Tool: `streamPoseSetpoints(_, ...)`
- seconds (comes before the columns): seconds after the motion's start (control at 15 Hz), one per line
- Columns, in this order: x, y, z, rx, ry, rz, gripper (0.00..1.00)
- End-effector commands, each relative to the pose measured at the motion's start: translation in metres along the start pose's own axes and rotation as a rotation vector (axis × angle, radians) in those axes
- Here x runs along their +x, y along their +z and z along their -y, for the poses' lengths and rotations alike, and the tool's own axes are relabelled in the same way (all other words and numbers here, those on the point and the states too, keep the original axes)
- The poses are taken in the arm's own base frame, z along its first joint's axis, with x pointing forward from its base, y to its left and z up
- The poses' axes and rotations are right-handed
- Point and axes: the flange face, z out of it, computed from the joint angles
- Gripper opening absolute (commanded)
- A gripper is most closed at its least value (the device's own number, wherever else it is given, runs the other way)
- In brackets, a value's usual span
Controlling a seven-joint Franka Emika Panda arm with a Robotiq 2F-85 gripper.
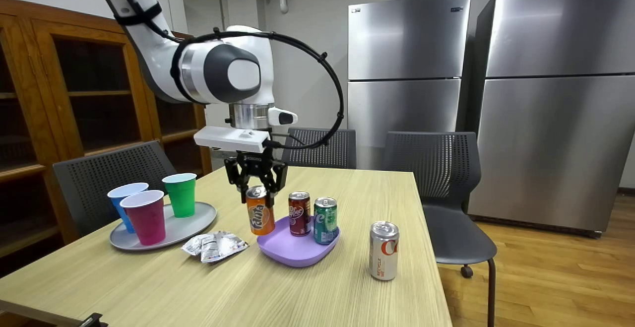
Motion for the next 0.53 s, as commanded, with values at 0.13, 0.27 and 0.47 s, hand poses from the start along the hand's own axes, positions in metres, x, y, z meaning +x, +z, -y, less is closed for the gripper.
streamPoseSetpoints(0.13, 0.032, 0.012, -0.015, 0.023, 0.012, 0.044, 0.38)
streamPoseSetpoints(0.27, 0.039, 0.018, -0.020, 0.023, 0.018, 0.055, 0.38)
streamPoseSetpoints(0.47, 0.047, 0.024, -0.023, 0.023, 0.021, 0.069, 0.38)
